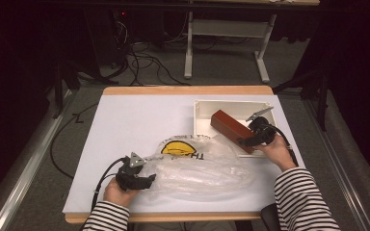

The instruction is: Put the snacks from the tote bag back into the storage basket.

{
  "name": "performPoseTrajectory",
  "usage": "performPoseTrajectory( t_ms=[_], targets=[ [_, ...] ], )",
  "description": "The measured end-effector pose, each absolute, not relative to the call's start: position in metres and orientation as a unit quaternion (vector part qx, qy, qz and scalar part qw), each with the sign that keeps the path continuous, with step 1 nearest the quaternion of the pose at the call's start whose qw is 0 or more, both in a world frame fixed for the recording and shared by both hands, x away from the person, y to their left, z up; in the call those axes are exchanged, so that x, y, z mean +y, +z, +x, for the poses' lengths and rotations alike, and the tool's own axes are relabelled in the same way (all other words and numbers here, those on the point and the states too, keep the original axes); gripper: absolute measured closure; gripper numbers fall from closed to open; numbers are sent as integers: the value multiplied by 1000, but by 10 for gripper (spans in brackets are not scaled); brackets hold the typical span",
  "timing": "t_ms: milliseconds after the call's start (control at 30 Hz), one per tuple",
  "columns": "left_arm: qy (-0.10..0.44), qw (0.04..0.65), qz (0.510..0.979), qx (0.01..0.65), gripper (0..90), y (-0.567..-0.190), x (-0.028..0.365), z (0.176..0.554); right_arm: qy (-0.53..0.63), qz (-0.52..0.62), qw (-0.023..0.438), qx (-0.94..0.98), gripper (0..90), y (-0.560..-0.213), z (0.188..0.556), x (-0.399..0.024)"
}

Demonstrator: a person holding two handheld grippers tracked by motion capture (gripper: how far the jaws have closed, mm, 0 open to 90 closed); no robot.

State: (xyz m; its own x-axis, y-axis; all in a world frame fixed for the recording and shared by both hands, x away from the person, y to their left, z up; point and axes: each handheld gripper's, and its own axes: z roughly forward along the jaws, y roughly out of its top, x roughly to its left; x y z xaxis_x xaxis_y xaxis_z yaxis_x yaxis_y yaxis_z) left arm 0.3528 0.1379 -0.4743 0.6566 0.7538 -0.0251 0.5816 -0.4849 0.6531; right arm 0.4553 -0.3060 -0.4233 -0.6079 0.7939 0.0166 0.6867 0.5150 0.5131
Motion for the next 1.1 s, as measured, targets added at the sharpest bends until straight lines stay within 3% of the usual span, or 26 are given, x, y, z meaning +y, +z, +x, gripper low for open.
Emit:
performPoseTrajectory(
  t_ms=[433,667,1100],
  targets=[
    [134,322,851,393,350,-474,138,353,227,435,100,865,410,-429,461,-304],
    [134,322,851,393,350,-474,138,353,218,441,102,865,334,-429,462,-304],
    [133,322,851,393,350,-474,138,353,269,450,142,840,329,-404,444,-307]
  ],
)
